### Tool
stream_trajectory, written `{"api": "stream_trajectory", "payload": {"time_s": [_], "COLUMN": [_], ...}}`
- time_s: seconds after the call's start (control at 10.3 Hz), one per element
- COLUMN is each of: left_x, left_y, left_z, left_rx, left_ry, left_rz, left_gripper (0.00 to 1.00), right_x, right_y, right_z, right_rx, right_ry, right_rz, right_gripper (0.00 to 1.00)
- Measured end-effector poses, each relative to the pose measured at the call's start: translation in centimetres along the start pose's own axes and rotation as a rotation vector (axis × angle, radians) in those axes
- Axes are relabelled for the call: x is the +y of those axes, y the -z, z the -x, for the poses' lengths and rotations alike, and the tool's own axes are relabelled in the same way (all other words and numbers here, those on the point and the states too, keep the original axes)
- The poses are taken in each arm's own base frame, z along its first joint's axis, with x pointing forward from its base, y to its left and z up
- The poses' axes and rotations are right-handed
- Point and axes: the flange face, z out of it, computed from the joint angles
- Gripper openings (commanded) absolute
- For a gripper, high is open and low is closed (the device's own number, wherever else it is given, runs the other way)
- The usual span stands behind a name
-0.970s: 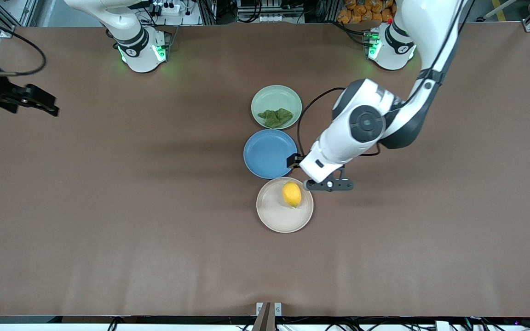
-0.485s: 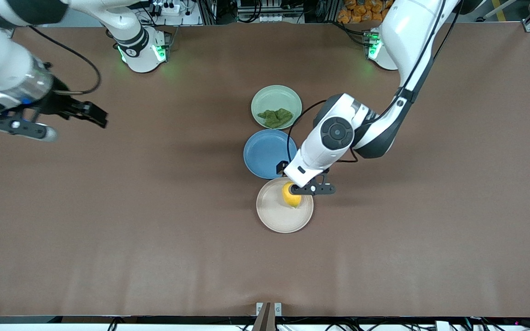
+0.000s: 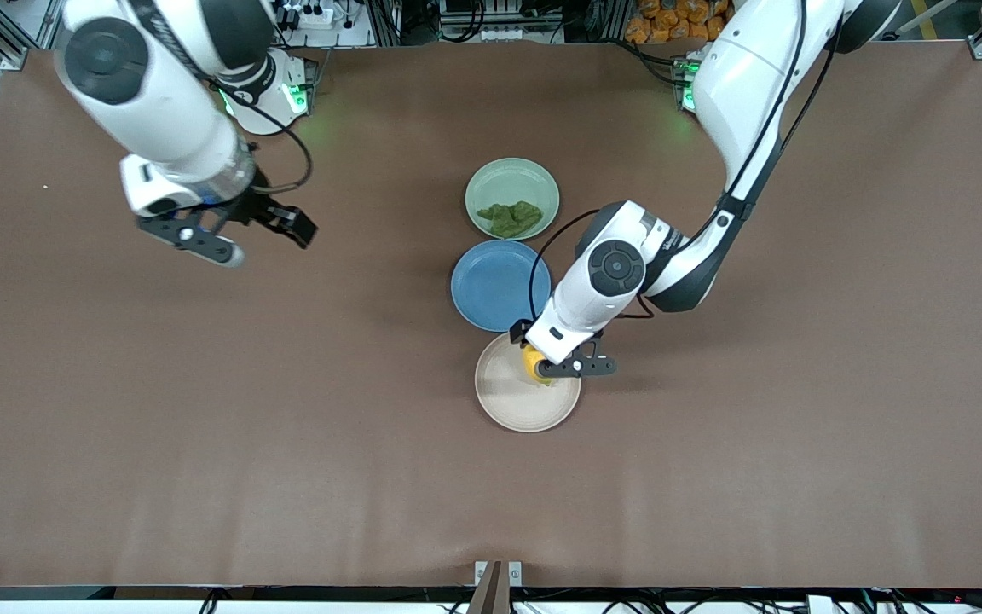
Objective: Pick lemon and lettuce from plates
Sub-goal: 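Close the left gripper on the lemon while the right gripper reaches lettuce, then lift the lemon with the left gripper while the right gripper grasps lettuce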
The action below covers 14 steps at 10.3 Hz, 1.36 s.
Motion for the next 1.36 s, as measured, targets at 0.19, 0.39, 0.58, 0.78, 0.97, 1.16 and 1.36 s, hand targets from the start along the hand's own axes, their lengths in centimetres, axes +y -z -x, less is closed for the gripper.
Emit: {"api": "stream_trajectory", "payload": {"time_s": [0.19,0.39,0.58,0.78,0.97,1.16,1.36], "left_x": [0.1,0.7,0.8,0.0,-0.3,-0.4,-0.4], "left_y": [-1.7,-2.9,-3.8,-4.1,-4.2,-4.4,-4.7], "left_z": [0.2,0.6,0.6,0.0,-0.3,-0.5,-0.5], "left_rx": [0.006,0.006,0.008,0.018,0.025,0.033,0.038], "left_ry": [0.041,0.075,0.085,0.095,0.100,0.101,0.102], "left_rz": [0.004,0.011,0.006,-0.003,-0.005,0.000,0.005], "left_gripper": [1.00,1.00,1.00,1.00,1.00,1.00,0.90], "right_x": [-3.2,-8.0,-12.4,-15.0,-16.7,-18.3,-19.7], "right_y": [-2.7,-6.7,-11.7,-15.9,-18.5,-21.0,-23.7], "right_z": [2.0,4.9,8.6,11.7,13.8,17.0,20.6], "right_rx": [-0.003,-0.008,-0.025,-0.042,-0.041,-0.028,-0.001], "right_ry": [-0.053,-0.130,-0.208,-0.259,-0.299,-0.300,-0.297], "right_rz": [-0.015,-0.044,-0.057,-0.048,-0.054,-0.055,-0.057], "right_gripper": [1.00,1.00,1.00,1.00,1.00,1.00,1.00]}}
